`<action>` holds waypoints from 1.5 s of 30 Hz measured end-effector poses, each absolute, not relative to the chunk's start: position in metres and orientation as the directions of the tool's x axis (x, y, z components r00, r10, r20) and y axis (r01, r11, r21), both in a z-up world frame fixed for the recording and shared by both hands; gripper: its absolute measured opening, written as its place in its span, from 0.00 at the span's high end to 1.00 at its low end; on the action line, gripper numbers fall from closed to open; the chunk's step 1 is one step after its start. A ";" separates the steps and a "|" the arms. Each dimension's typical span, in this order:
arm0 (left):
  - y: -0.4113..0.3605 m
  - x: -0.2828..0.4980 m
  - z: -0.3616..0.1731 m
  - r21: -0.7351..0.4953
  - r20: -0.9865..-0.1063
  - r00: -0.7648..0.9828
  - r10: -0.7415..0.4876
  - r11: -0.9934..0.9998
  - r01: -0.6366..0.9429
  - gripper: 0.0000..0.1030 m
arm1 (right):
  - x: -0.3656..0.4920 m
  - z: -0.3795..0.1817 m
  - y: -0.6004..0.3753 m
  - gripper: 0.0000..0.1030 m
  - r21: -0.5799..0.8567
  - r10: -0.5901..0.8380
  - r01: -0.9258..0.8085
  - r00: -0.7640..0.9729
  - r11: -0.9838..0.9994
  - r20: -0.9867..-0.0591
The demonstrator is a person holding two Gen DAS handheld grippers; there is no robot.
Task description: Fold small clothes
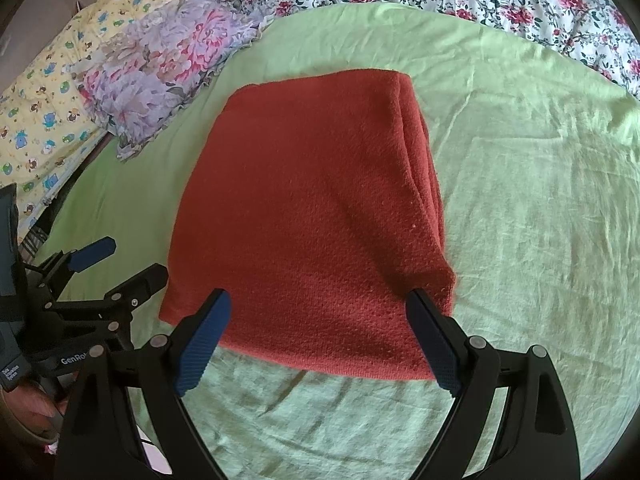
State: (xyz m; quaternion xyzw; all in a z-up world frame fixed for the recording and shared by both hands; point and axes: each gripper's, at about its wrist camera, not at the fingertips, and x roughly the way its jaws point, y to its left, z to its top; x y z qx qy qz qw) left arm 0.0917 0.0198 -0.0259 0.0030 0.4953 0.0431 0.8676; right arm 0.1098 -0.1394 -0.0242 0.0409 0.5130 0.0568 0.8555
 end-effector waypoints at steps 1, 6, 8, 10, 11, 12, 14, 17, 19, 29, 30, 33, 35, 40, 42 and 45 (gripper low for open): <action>0.020 0.092 -0.026 0.048 -0.859 0.506 0.077 0.996 -0.071 0.07 | 0.110 -0.024 -0.140 0.13 0.129 0.139 -0.054 0.468 0.990 -0.873; 0.018 0.092 -0.026 0.047 -0.859 0.506 0.075 0.997 -0.069 0.06 | 0.110 -0.023 -0.140 0.13 0.132 0.139 -0.048 0.473 0.990 -0.870; 0.018 0.092 -0.025 0.046 -0.859 0.506 0.074 0.997 -0.068 0.06 | 0.110 -0.022 -0.140 0.13 0.133 0.140 -0.047 0.474 0.990 -0.870; 0.018 0.093 -0.026 0.045 -0.861 0.504 0.073 0.997 -0.068 0.06 | 0.110 -0.022 -0.140 0.13 0.134 0.141 -0.049 0.472 0.990 -0.870; 0.018 0.094 -0.026 0.044 -0.861 0.503 0.073 0.997 -0.068 0.06 | 0.111 -0.022 -0.140 0.13 0.134 0.141 -0.049 0.472 0.990 -0.870; 0.019 0.094 -0.026 0.043 -0.862 0.502 0.072 0.997 -0.068 0.06 | 0.110 -0.022 -0.140 0.13 0.133 0.140 -0.048 0.473 0.990 -0.870; 0.018 0.094 -0.026 0.039 -0.862 0.502 0.068 0.997 -0.069 0.06 | 0.111 -0.021 -0.139 0.13 0.134 0.141 -0.047 0.473 0.990 -0.870; 0.018 0.094 -0.026 0.037 -0.863 0.501 0.066 0.997 -0.067 0.06 | 0.112 -0.020 -0.138 0.13 0.134 0.141 -0.047 0.473 0.990 -0.870; 0.018 0.095 -0.025 0.036 -0.863 0.500 0.065 0.997 -0.067 0.06 | 0.111 -0.020 -0.138 0.13 0.136 0.141 -0.045 0.475 0.990 -0.869; 0.018 0.096 -0.026 0.034 -0.864 0.500 0.063 0.997 -0.066 0.06 | 0.113 -0.019 -0.137 0.13 0.139 0.144 -0.045 0.474 0.989 -0.868; 0.018 0.096 -0.026 0.035 -0.863 0.502 0.064 0.997 -0.067 0.06 | 0.113 -0.018 -0.137 0.13 0.139 0.144 -0.045 0.476 0.989 -0.868; 0.017 0.096 -0.025 0.039 -0.859 0.508 0.068 0.997 -0.067 0.06 | 0.114 -0.016 -0.135 0.13 0.141 0.146 -0.047 0.479 0.989 -0.866; 0.016 0.097 -0.025 0.043 -0.857 0.511 0.069 0.997 -0.062 0.06 | 0.115 -0.015 -0.136 0.13 0.143 0.148 -0.048 0.481 0.989 -0.864; 0.015 0.098 -0.023 0.044 -0.855 0.515 0.066 0.998 -0.056 0.06 | 0.114 -0.014 -0.136 0.13 0.145 0.149 -0.045 0.488 0.988 -0.860; 0.016 0.098 -0.023 0.044 -0.854 0.516 0.066 0.998 -0.054 0.06 | 0.114 -0.014 -0.137 0.13 0.148 0.150 -0.043 0.488 0.988 -0.860; 0.016 0.099 -0.023 0.045 -0.855 0.515 0.066 0.998 -0.053 0.06 | 0.114 -0.013 -0.138 0.13 0.150 0.150 -0.041 0.490 0.988 -0.858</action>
